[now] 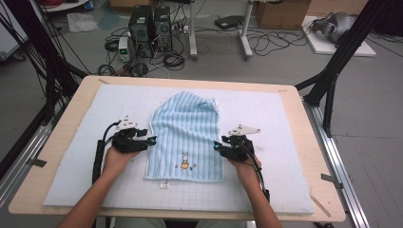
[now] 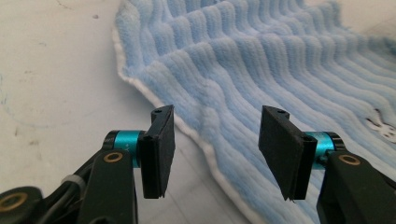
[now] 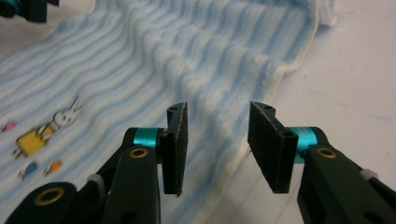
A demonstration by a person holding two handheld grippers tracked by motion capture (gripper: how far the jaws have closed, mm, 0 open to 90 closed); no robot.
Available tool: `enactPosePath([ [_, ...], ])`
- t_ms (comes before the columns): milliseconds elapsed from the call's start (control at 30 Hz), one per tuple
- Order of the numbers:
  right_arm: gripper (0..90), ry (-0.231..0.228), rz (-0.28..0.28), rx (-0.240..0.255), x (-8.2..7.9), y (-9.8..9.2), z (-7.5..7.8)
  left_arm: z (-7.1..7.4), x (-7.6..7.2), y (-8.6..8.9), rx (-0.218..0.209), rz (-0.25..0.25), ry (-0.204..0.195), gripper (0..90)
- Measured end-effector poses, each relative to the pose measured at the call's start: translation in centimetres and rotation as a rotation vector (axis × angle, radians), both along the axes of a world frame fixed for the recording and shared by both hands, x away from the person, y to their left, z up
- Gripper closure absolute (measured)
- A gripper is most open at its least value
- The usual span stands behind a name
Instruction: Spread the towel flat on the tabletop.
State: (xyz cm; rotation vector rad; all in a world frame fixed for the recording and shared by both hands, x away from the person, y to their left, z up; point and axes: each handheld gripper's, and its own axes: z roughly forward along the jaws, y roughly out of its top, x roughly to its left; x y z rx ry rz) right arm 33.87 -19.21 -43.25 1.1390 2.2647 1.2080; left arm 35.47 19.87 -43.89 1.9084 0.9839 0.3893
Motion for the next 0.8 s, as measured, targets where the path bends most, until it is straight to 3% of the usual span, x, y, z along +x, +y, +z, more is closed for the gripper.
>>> enactPosePath([
  [233, 51.7, 0.017, 0.005, -0.001, -2.6, -1.3, -0.4, -0.3, -2.9, 0.8, -0.063, 0.001, -0.012, 36.3],
  [400, 45.0, 0.014, -0.001, 0.009, -4.1, -2.0, -0.4, -0.6, -4.4, 0.4, -0.066, 0.020, -0.003, 26.3],
  [467, 48.1, 0.022, 0.000, 0.023, -4.6, -2.2, -0.6, -0.6, -5.0, 0.4, -0.059, 0.005, 0.006, 30.9],
  [533, 52.7, 0.035, 0.035, 0.012, -5.0, -2.0, -0.8, -0.8, -5.7, 0.2, -0.059, -0.034, 0.027, 45.0],
  [567, 53.7, 0.039, 0.050, 0.005, -5.1, -1.9, -0.9, -0.8, -5.9, 0.1, -0.051, -0.044, 0.038, 47.7],
  [700, 58.8, 0.059, 0.078, -0.012, -5.6, -1.2, -1.3, -1.1, -6.7, -0.4, 0.000, -0.060, 0.056, 54.8],
  [767, 61.2, 0.068, 0.089, -0.048, -5.8, -0.7, -1.8, -1.2, -7.0, -0.5, 0.016, -0.075, 0.062, 56.9],
  [800, 63.5, 0.048, 0.085, -0.057, -6.0, -0.6, -1.8, -1.2, -7.1, -0.6, 0.032, -0.077, 0.059, 57.4],
])
